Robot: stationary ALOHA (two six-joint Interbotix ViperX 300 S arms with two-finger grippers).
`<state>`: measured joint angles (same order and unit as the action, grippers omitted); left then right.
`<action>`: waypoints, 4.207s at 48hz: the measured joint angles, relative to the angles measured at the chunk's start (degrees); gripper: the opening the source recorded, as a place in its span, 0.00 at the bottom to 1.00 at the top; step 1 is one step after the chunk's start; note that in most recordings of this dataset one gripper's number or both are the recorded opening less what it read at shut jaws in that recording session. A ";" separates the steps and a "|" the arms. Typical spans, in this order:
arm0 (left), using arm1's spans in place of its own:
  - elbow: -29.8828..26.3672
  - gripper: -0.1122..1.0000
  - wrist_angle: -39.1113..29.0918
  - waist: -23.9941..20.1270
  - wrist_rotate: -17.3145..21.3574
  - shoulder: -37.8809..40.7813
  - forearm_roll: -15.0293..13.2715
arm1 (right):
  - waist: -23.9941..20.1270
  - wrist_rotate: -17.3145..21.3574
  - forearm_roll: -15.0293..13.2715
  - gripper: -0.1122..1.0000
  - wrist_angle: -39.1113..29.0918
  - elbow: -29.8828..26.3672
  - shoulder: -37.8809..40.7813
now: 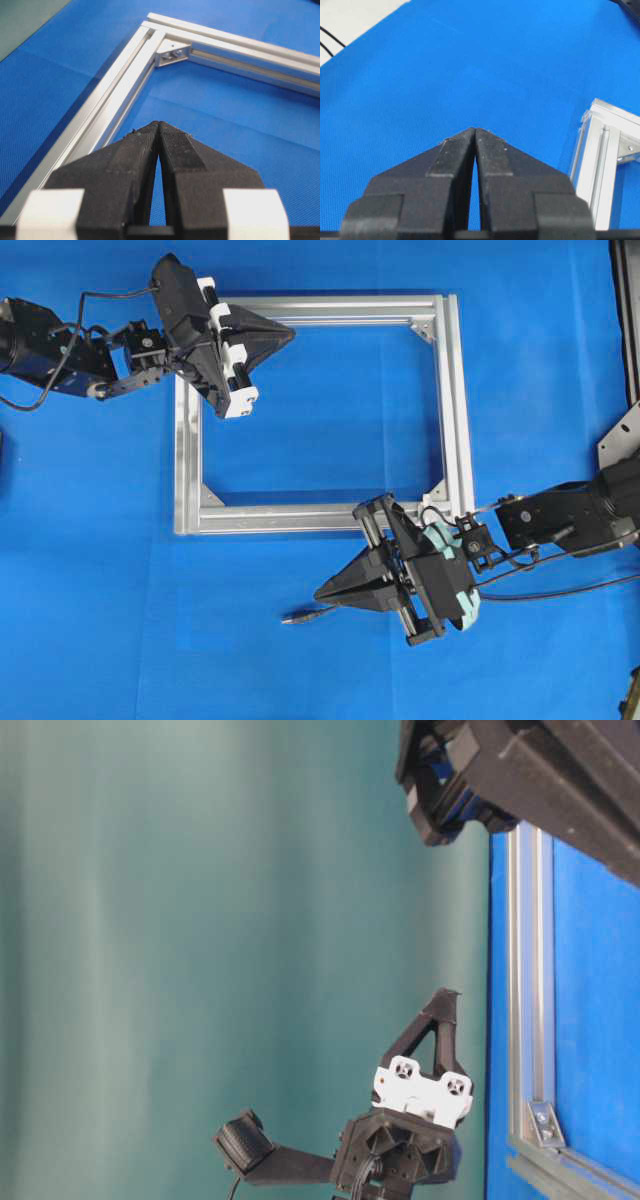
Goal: Insert the wire through the string loop located on the right side.
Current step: 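Open the right gripper and lower it over the black USB cable plug end, then close the right gripper on the cable just behind the USB plug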
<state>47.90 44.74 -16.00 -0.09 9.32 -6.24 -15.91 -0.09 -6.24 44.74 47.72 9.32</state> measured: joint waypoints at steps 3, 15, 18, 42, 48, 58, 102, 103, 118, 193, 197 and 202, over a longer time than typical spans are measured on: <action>0.00 0.10 -0.97 0.09 0.00 -0.26 0.26 | -0.26 0.09 0.00 0.08 -0.18 0.09 -0.53; -0.09 0.10 -2.20 0.53 0.18 -0.62 0.97 | -1.32 0.88 0.00 0.05 -0.53 1.41 -2.81; -0.09 0.10 -2.20 0.53 0.18 -0.62 0.97 | -1.32 1.14 0.00 0.05 -0.53 1.76 -3.08; -0.18 0.10 -2.11 0.53 0.18 -0.62 1.05 | -1.85 3.08 0.35 0.46 -0.62 3.16 -4.04; -0.18 0.10 -2.20 0.53 0.18 -0.62 1.05 | -1.93 3.34 0.44 0.80 -0.62 3.16 -3.96; -0.18 0.10 -2.20 0.53 0.18 -0.62 1.05 | -1.93 3.43 1.49 0.84 -0.62 3.16 -3.96; -0.09 0.10 -2.20 0.53 0.18 -0.62 1.05 | -5.98 3.52 15.91 0.84 0.44 0.79 9.05; -0.18 0.10 -2.20 0.62 0.18 -0.62 1.05 | -6.06 3.52 16.00 0.84 0.44 0.79 9.05; -0.18 0.10 -2.29 0.53 0.18 -0.62 1.05 | -6.24 3.52 16.44 0.70 0.44 0.70 9.14; -0.09 0.10 -2.46 0.35 0.18 -0.88 1.14 | -6.59 1.14 16.35 0.07 -15.64 0.79 -6.06; -0.09 0.10 -2.46 0.35 0.18 -0.88 1.14 | -6.50 1.14 16.35 0.07 -15.56 0.70 -6.06; -0.18 0.10 -2.46 0.35 0.18 -0.88 1.14 | -6.59 1.14 16.35 0.07 -15.64 0.70 -6.06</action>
<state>47.72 42.28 -15.64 0.09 8.44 -5.10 -22.50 1.05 10.11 29.09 48.43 3.25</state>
